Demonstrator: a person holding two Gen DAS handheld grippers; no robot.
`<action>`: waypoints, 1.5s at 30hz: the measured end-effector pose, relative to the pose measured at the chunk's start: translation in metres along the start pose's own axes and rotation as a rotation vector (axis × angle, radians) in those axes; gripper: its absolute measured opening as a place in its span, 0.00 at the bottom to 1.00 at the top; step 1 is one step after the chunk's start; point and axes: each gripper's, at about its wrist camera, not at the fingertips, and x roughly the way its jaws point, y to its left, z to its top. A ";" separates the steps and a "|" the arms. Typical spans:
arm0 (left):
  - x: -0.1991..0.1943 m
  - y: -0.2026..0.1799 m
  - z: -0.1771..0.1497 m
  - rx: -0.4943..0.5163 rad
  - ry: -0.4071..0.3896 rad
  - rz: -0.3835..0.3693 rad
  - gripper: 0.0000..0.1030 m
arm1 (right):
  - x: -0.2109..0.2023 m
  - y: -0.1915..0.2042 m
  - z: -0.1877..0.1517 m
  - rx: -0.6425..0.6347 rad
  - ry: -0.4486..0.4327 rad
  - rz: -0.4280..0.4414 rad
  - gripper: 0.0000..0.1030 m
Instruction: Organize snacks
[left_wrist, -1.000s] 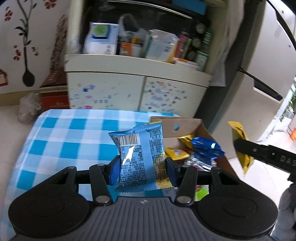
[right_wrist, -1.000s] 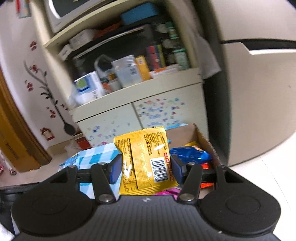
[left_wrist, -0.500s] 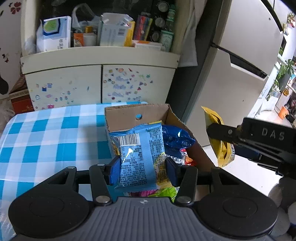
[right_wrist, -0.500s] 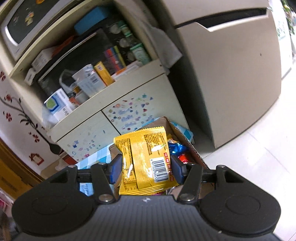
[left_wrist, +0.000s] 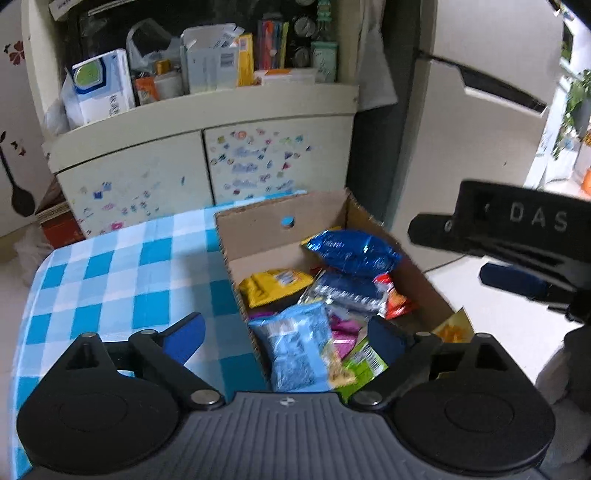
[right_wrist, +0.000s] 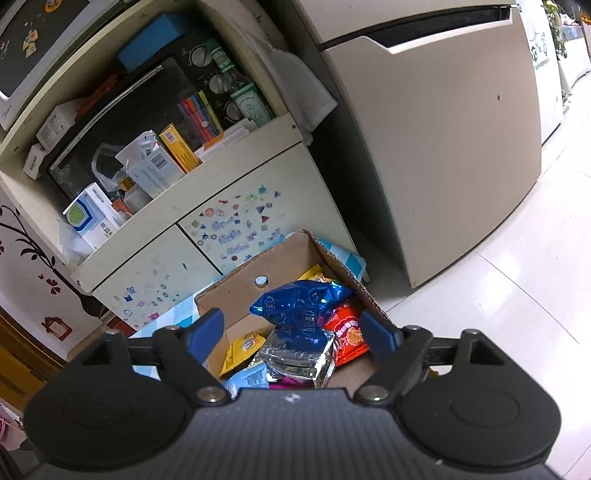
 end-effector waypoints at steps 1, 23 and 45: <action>0.000 0.000 -0.001 0.001 0.006 0.006 0.94 | 0.000 0.000 0.000 -0.001 0.000 0.000 0.80; -0.013 0.034 -0.009 -0.078 0.081 0.130 0.95 | 0.015 0.019 -0.013 -0.154 0.047 -0.149 0.86; -0.017 0.043 -0.003 -0.123 0.097 0.195 0.95 | 0.005 0.027 -0.034 -0.284 0.094 -0.270 0.94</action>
